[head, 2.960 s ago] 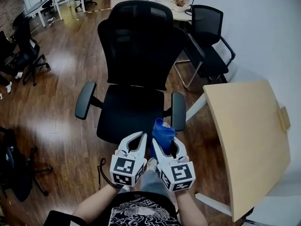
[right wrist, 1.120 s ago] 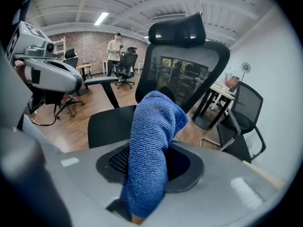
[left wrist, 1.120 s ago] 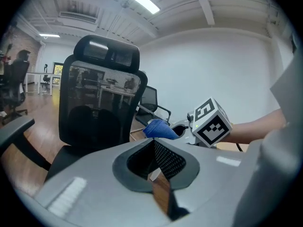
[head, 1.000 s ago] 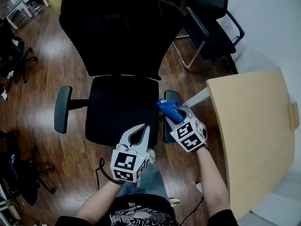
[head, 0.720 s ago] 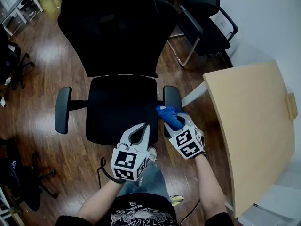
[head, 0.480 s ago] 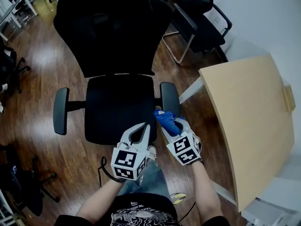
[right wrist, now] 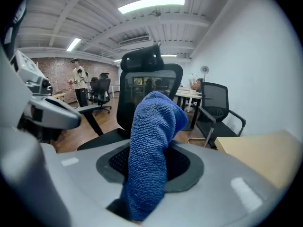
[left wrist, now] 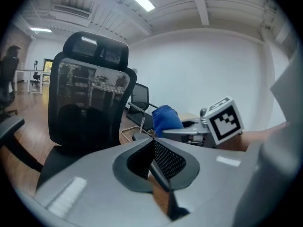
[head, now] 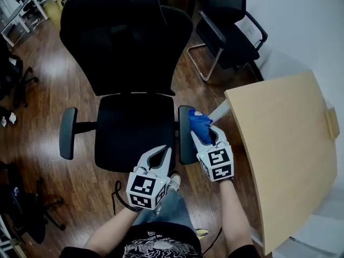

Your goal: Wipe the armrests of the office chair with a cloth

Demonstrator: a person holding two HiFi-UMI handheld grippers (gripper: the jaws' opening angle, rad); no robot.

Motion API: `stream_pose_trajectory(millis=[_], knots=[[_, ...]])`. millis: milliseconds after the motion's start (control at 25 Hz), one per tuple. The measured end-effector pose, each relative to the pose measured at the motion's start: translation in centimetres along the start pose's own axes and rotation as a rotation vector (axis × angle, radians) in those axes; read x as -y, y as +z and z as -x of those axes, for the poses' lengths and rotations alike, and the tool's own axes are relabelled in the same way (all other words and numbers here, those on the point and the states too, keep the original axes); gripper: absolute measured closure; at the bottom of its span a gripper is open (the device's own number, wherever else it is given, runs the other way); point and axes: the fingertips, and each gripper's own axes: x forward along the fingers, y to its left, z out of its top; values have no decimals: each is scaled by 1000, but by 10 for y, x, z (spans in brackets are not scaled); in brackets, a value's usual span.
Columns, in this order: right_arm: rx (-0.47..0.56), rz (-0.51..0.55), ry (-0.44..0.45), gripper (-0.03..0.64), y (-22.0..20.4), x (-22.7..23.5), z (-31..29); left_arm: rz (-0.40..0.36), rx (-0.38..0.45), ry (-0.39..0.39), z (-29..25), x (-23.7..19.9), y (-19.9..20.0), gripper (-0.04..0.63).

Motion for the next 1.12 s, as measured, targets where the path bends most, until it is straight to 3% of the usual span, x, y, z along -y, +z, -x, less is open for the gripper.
stream_pose_trajectory(millis=[320,520,840,1120], knots=[[-24,-75,48,469,11,74,-76,-3,-8,84,-27,-8,7,591],[-75,-51,-3,469,4,95,-98,13,-3,133,-32,-17,9,591],[-99,-86,91,469,-15,70,-94,14,-10,140,-31,-16,4,591],[-89,-195,65,469,-37,58,-60,2,-4,108,-28,-5,4,591]])
